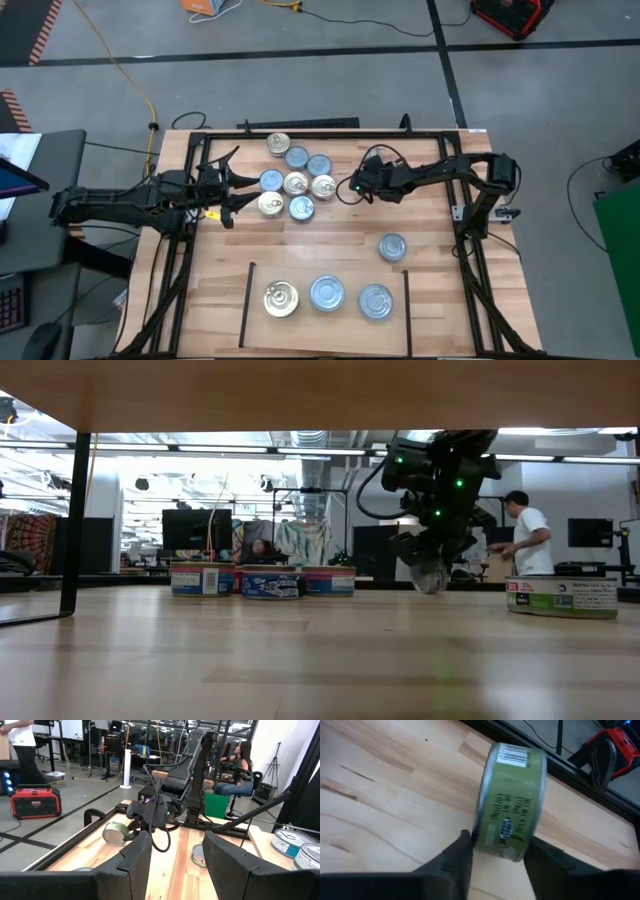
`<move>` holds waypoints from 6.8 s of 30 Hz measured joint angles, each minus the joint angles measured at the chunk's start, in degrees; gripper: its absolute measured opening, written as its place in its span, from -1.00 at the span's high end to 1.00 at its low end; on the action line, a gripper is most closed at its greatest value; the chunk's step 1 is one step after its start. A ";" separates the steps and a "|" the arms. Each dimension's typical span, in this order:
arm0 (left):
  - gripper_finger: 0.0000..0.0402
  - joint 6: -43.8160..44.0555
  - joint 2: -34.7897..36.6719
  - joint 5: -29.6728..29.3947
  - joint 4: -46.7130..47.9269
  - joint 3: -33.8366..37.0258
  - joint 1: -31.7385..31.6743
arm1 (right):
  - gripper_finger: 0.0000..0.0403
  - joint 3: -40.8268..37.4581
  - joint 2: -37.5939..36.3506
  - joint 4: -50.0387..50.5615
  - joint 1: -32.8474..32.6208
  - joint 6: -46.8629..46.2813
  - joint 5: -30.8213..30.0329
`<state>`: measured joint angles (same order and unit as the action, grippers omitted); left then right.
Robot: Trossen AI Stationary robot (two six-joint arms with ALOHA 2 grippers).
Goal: Stack canned seafood by type on shelf
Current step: Put the green tuna can on the top of the yellow and blue tuna can on the shelf
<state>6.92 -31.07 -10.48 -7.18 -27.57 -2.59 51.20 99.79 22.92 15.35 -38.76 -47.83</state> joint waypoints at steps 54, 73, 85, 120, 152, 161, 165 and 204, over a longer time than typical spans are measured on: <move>0.16 0.87 -0.04 1.17 0.11 0.00 0.00 | 0.46 -33.27 -26.99 -29.46 9.81 13.13 12.21; 0.16 0.86 -0.04 1.05 0.15 0.00 0.00 | 0.46 -33.29 -26.99 -28.55 -8.90 16.52 12.41; 0.16 1.04 -0.04 1.06 0.34 0.00 0.00 | 0.46 -33.40 -36.24 -23.72 -4.77 10.77 11.34; 0.16 0.26 -0.04 0.22 1.03 0.00 0.00 | 0.87 -33.33 -31.19 -14.41 17.74 7.10 28.69; 0.16 -0.85 -0.04 -0.99 1.33 0.00 -0.02 | -0.31 -7.70 -36.86 16.35 13.68 47.21 29.26; 0.16 -0.73 -0.04 -0.83 1.33 0.00 -0.02 | -0.73 -6.40 -29.53 19.17 24.00 59.81 38.68; 0.16 -0.68 -0.04 -0.83 1.89 0.00 -0.02 | -0.67 -6.40 -26.36 18.86 25.98 63.27 38.68; 0.16 4.56 -0.07 -2.40 3.23 0.00 -0.02 | -0.06 -11.67 -35.43 18.90 10.86 42.06 34.29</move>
<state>11.48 -31.14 -12.88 -3.95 -27.57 -2.61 39.53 64.36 41.81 26.21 3.30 -13.54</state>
